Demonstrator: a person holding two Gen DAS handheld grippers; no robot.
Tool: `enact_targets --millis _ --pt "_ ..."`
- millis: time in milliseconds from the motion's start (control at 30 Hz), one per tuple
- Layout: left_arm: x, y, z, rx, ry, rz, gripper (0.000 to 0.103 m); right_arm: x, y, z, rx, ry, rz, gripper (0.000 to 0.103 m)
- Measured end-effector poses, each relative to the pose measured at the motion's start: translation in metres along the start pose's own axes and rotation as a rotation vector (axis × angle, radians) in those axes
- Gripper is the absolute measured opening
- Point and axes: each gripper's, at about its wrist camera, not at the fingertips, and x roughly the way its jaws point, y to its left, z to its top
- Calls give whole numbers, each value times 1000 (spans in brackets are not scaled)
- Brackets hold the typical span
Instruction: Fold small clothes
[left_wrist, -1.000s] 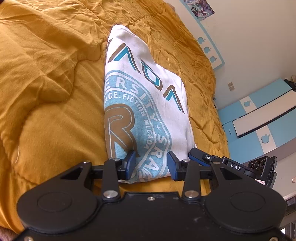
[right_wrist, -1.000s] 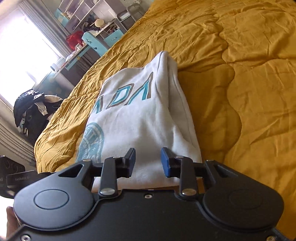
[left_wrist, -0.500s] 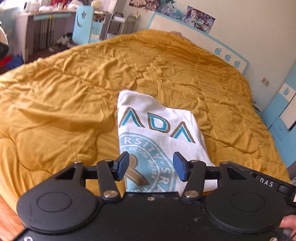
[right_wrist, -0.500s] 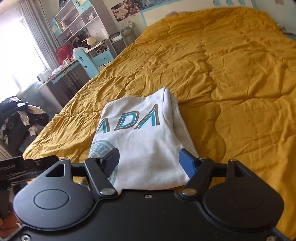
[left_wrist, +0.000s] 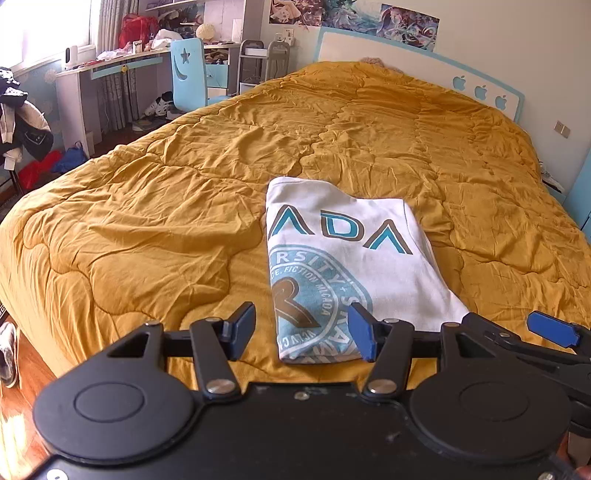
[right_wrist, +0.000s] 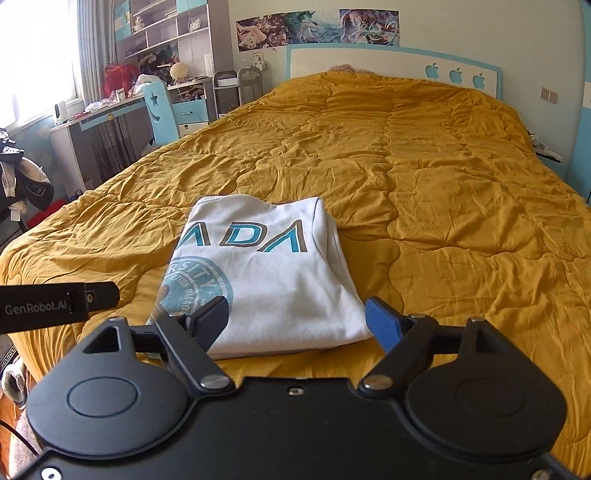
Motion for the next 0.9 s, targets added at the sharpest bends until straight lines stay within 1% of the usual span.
enact_targets --millis 133,433,900 --pt "0 -3 -8 26 16 33 59 -3 5 -4 -9 10 4 82" --pt "2 -5 -14 38 42 47 59 -5 13 -9 -21 20 8 82" --pt "6 -10 -15 63 56 59 59 -4 13 -10 -18 26 4 82"
